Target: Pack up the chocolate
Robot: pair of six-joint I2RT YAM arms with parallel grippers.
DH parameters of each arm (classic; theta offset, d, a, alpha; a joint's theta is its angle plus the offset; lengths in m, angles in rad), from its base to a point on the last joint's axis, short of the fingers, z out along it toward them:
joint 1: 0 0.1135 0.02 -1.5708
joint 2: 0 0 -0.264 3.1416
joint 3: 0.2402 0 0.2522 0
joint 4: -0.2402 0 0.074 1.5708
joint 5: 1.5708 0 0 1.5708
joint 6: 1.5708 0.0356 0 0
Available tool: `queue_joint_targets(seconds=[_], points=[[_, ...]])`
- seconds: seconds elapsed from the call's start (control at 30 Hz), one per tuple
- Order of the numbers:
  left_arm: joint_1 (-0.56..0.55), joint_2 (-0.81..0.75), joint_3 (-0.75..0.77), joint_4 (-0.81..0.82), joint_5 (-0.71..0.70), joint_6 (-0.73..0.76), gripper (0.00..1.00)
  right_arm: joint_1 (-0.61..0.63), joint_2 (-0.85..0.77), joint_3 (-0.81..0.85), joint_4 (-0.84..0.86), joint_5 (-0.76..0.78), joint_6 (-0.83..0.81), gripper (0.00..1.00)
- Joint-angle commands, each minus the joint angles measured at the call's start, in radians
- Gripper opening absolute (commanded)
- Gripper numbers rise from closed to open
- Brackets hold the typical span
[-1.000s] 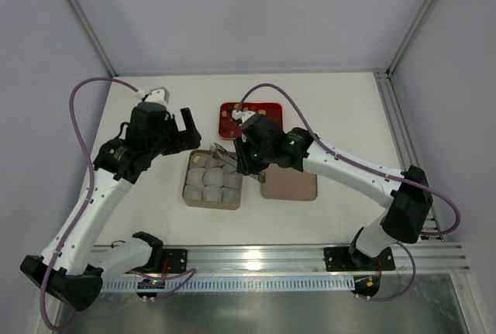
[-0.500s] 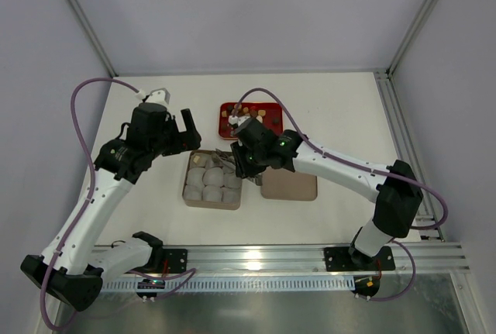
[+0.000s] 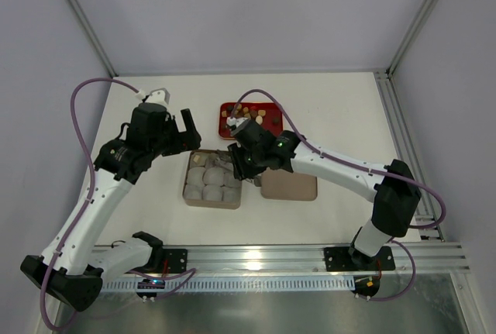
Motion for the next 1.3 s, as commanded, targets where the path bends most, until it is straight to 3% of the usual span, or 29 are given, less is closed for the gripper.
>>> queue_joint_targets(seconds=[0.0,0.4,0.67,0.93,1.27], points=[[0.003,-0.022,0.002,0.025,-0.001,0.008,1.0,0.003,-0.036,0.063,0.02,0.038,-0.013,0.43],[0.003,-0.028,0.01,0.016,-0.006,0.012,1.0,-0.244,-0.11,0.128,-0.032,0.02,-0.097,0.44],[0.003,-0.028,0.01,0.016,-0.001,0.012,1.0,-0.396,-0.033,0.111,-0.035,0.086,-0.145,0.43],[0.003,-0.028,0.013,0.007,-0.009,0.018,1.0,-0.417,0.082,0.184,-0.073,0.202,-0.182,0.43],[0.003,-0.025,0.012,0.008,-0.006,0.017,1.0,-0.423,0.14,0.187,-0.07,0.239,-0.196,0.43]])
